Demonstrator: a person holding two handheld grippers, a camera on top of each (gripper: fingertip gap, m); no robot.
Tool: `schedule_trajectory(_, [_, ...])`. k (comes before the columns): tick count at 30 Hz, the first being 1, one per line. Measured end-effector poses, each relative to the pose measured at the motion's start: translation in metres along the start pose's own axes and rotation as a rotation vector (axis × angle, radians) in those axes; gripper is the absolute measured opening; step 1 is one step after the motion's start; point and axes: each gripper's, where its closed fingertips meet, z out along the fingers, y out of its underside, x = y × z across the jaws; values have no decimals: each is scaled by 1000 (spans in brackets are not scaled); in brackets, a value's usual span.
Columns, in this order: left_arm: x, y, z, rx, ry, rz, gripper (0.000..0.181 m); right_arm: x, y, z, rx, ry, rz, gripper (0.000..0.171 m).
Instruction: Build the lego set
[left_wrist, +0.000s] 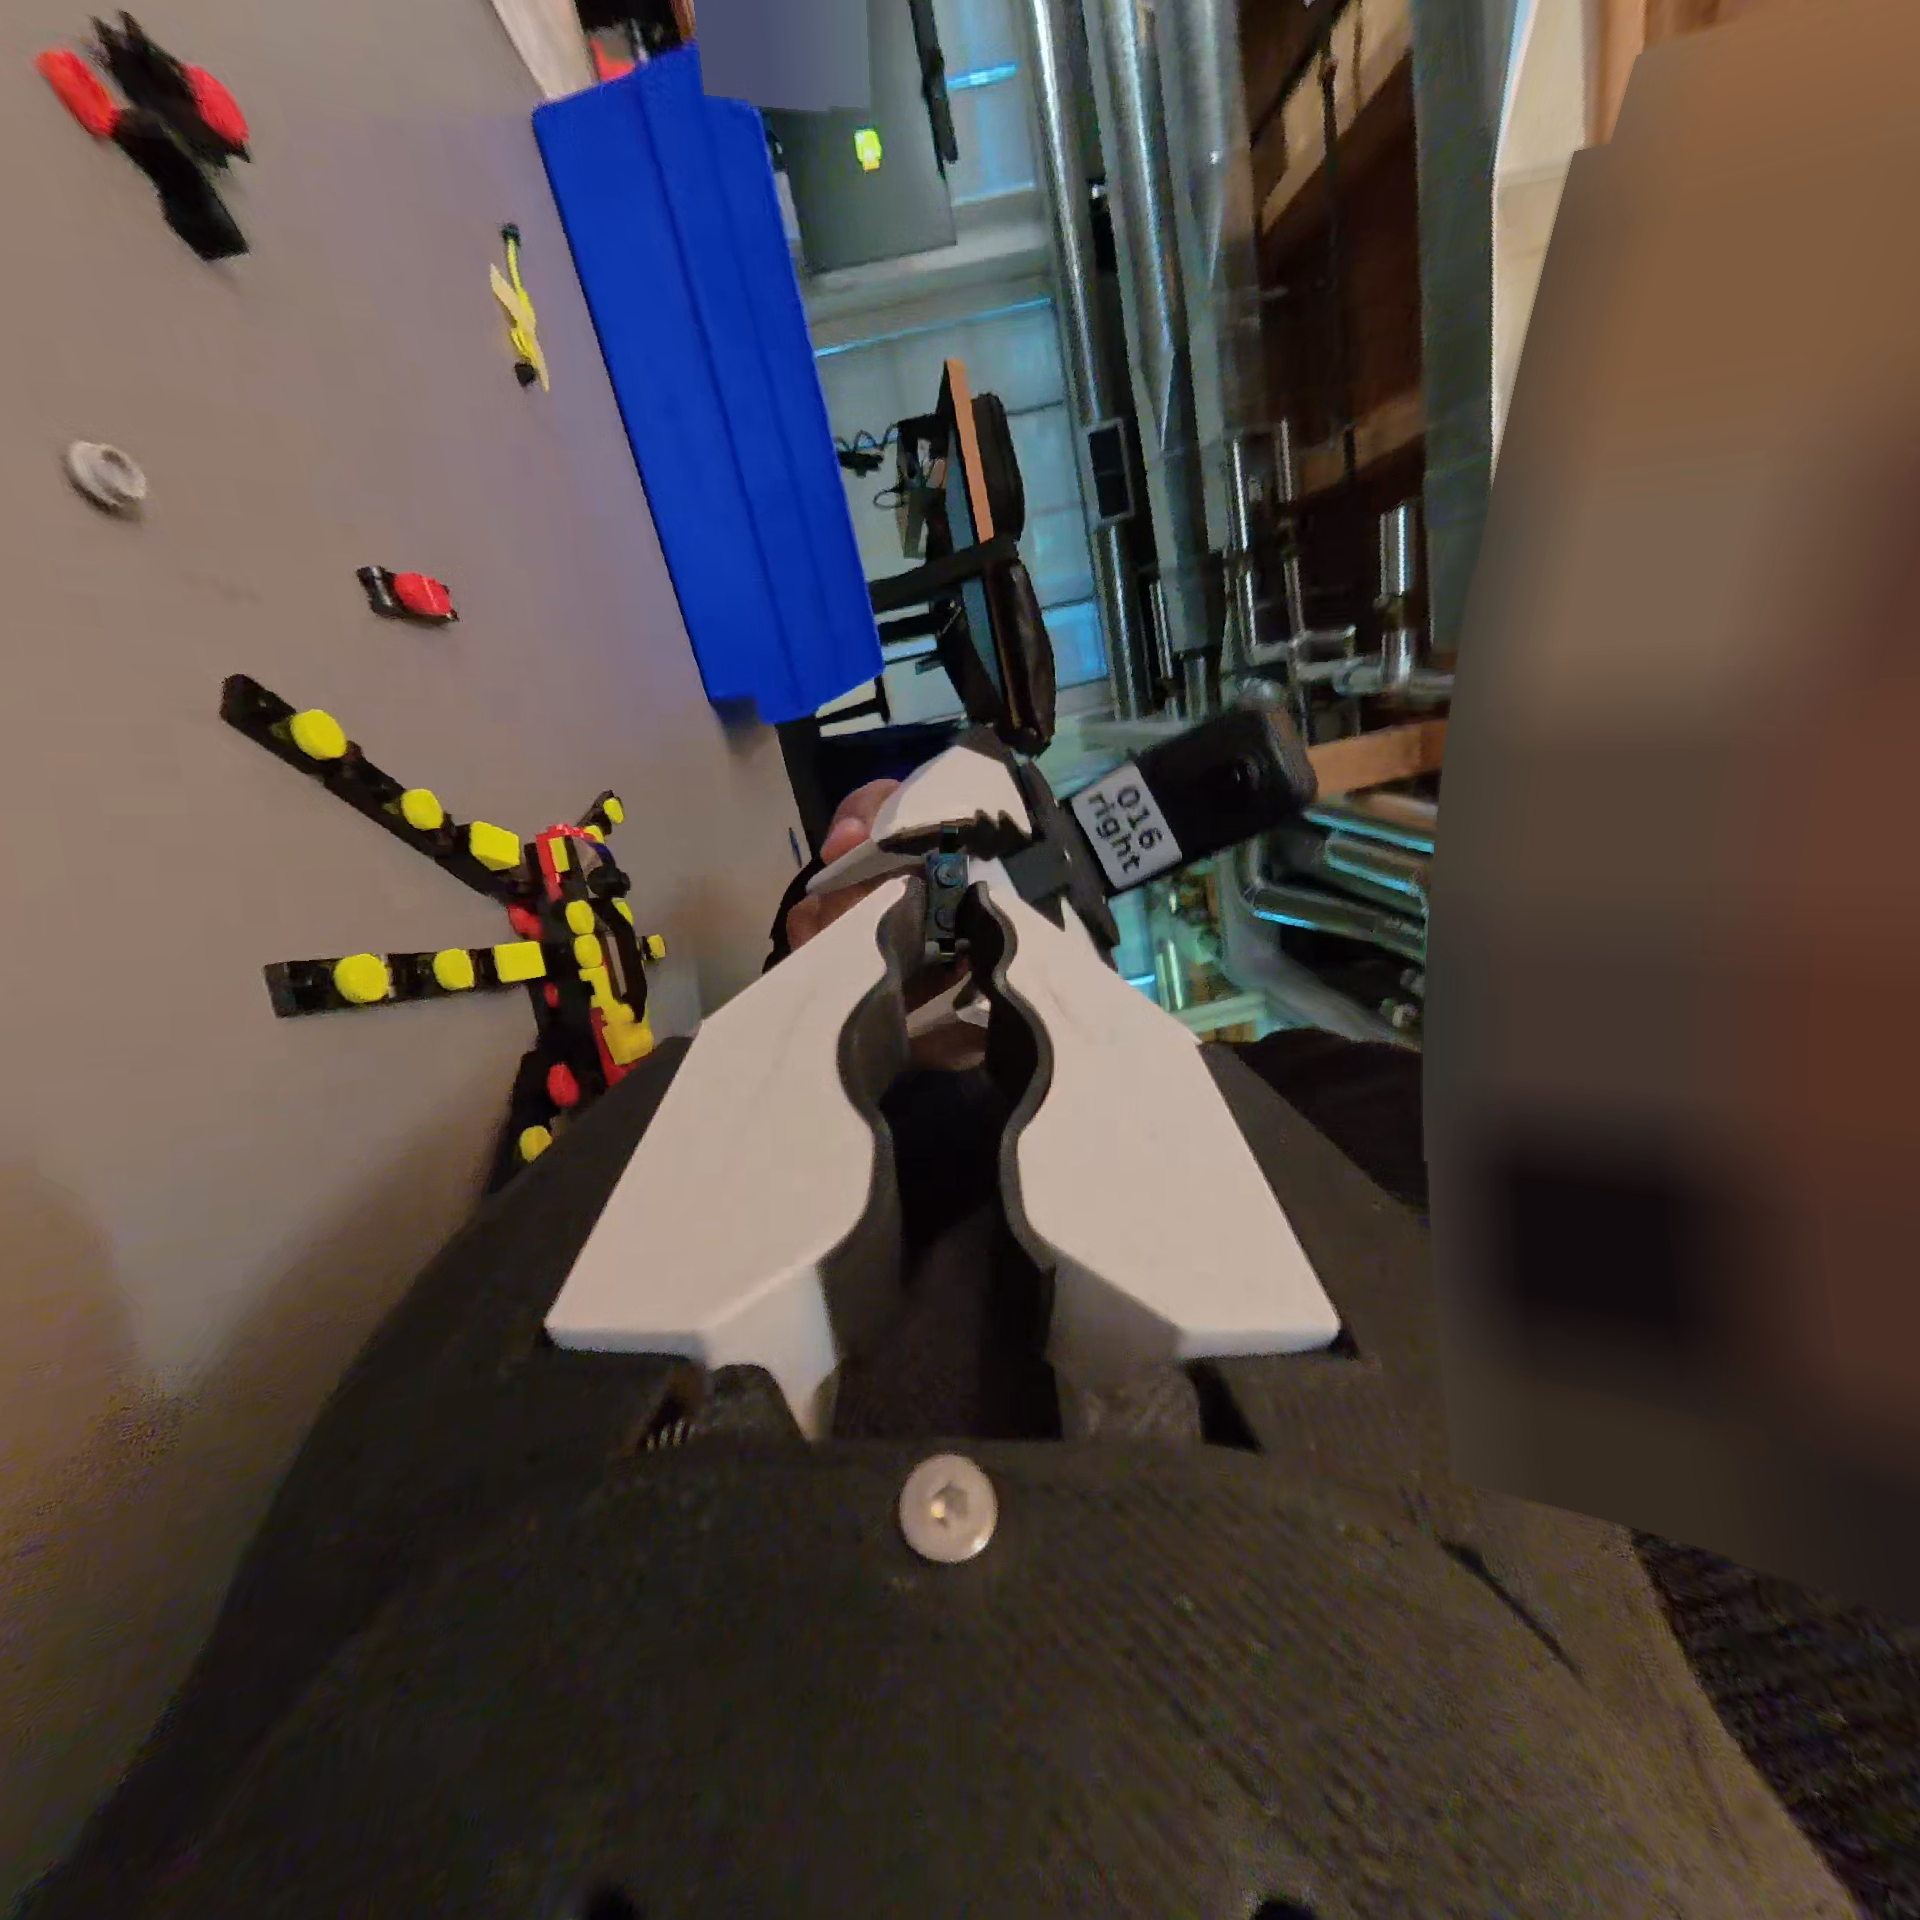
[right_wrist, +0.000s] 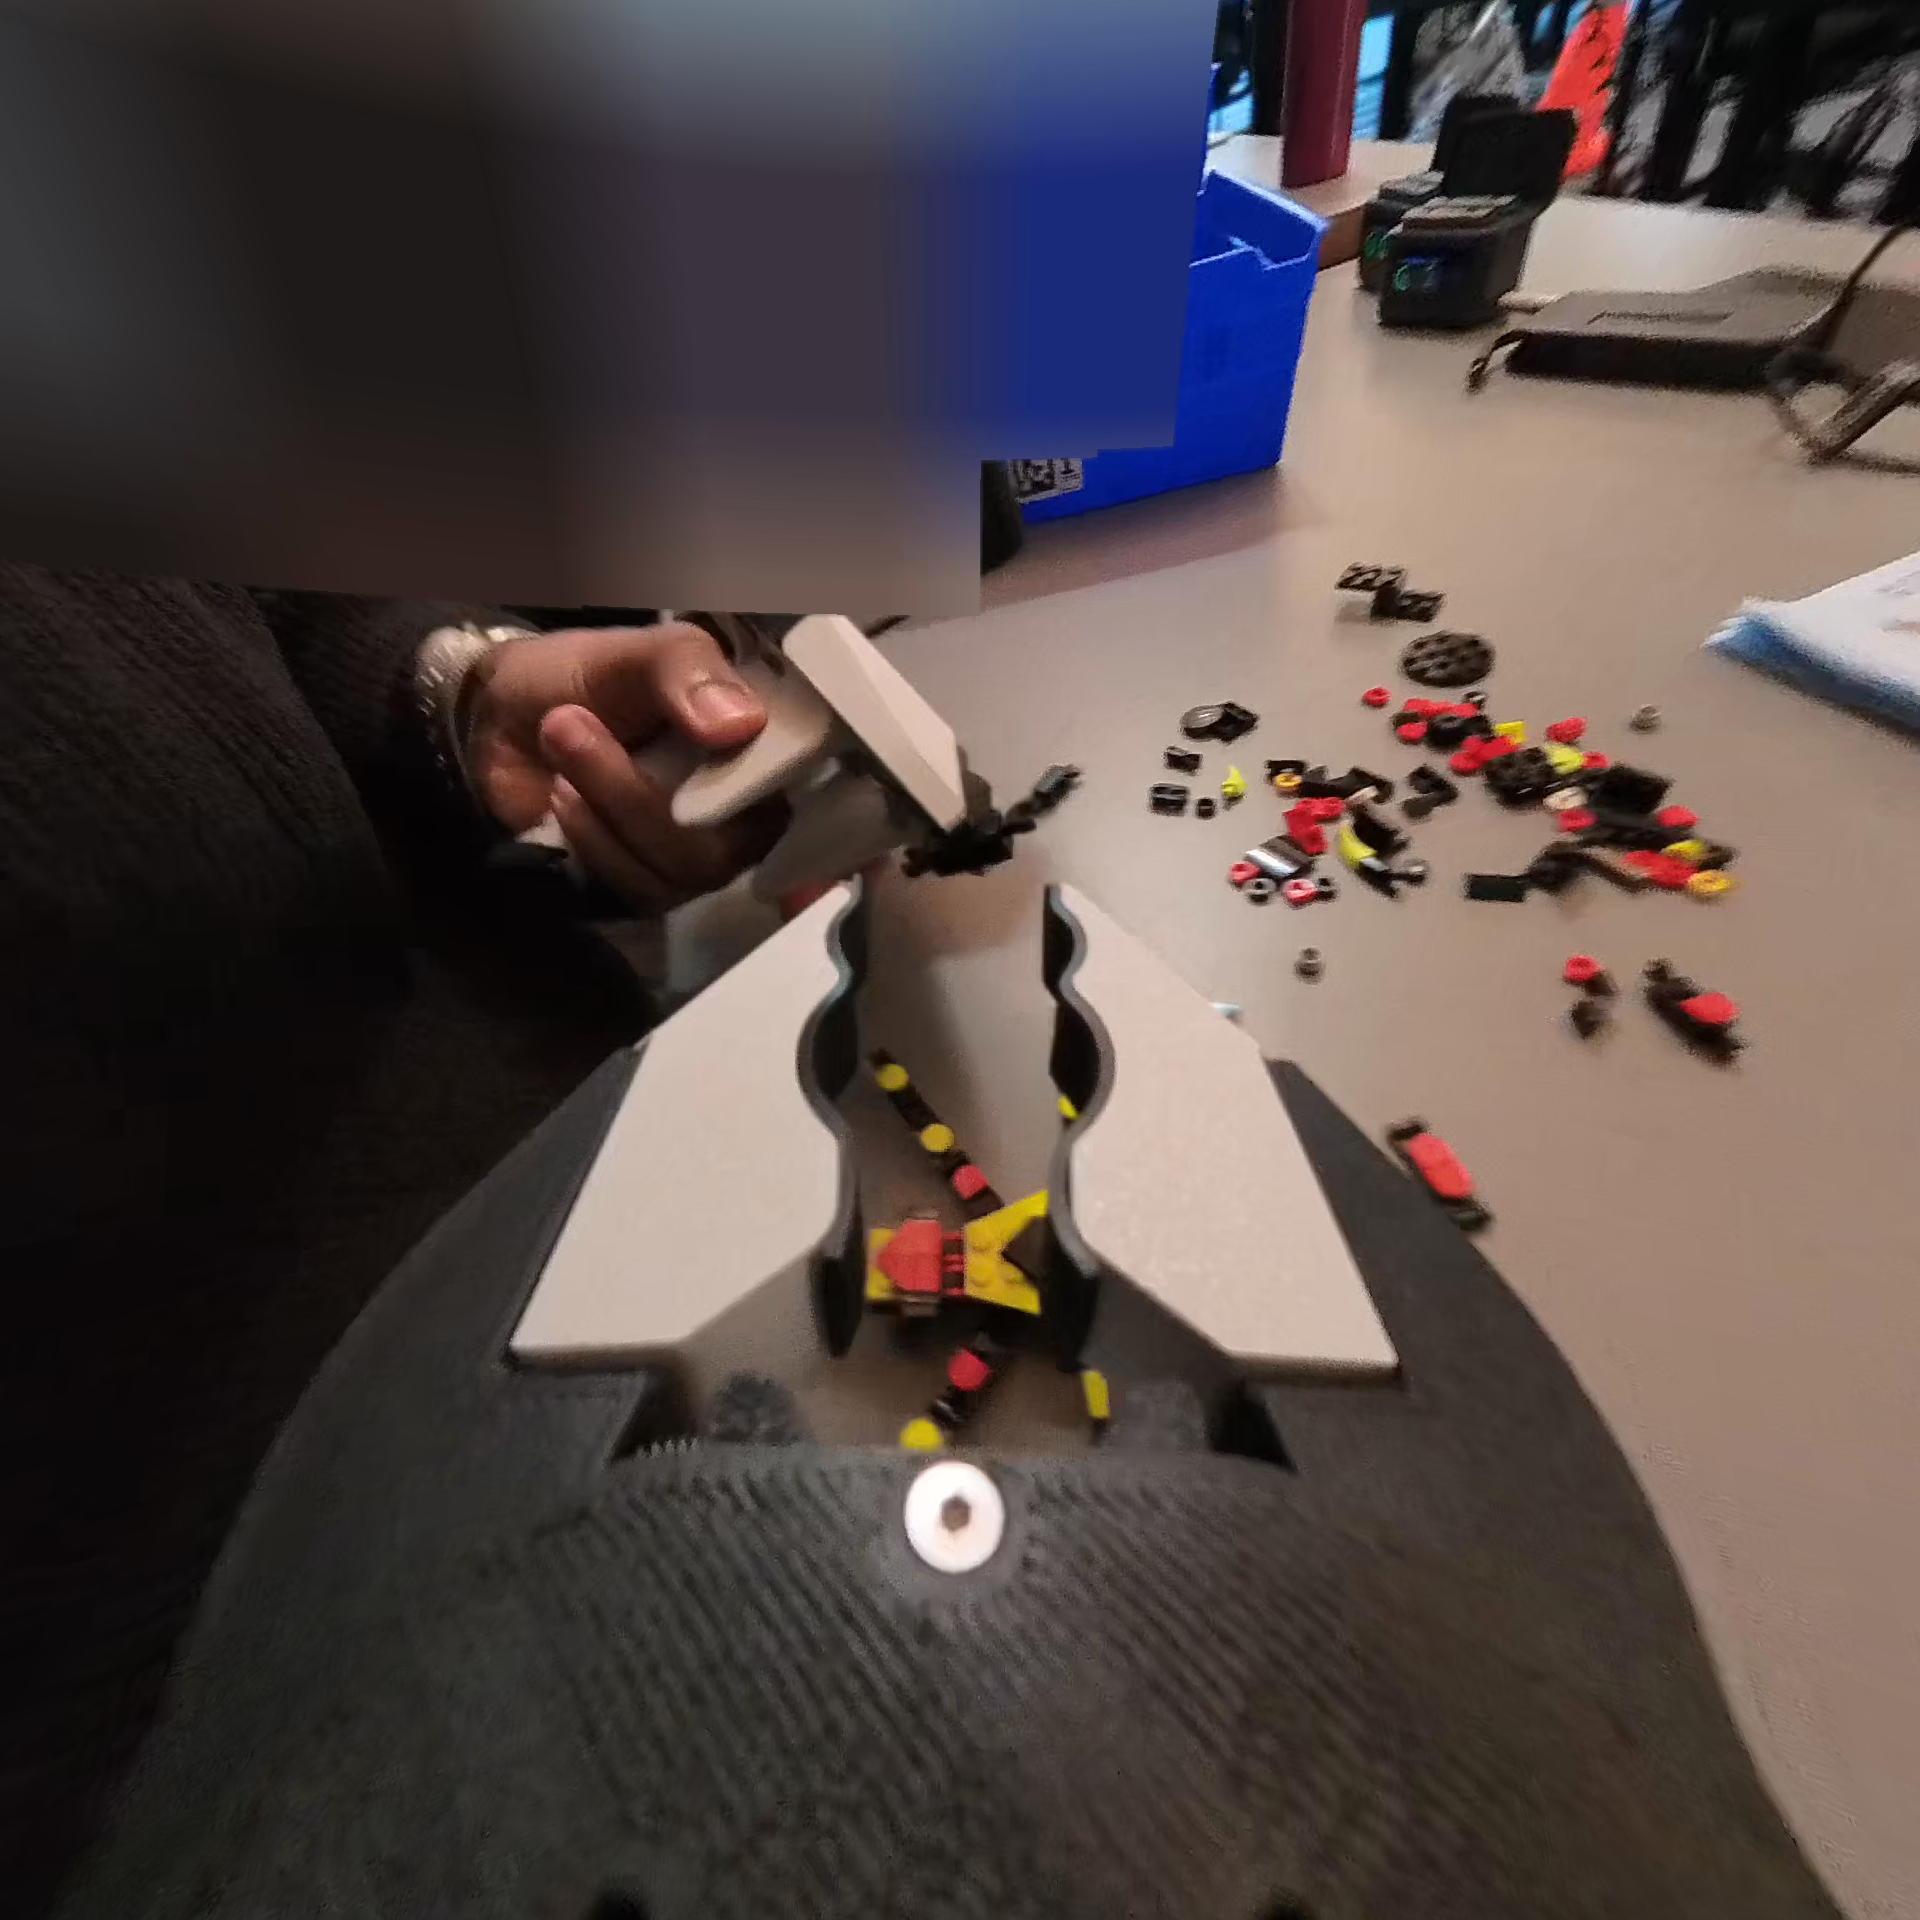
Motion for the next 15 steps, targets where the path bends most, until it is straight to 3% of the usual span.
schedule_trajectory(1, [1,2,1,-9,1,17,4,-4,-3,0,28,-54,81,32])
schedule_trajectory(5, [4,2,1,-16,10,54,4,2,-12,-9,134,-215,433,22])
schedule_trajectory(9, [8,7,3,-45,3,121,4,3,-13,-11,163,-276,542,8])
schedule_trajectory(15, [10,14,6,-80,-6,183,4,-4,-13,-9,179,-381,680,6])
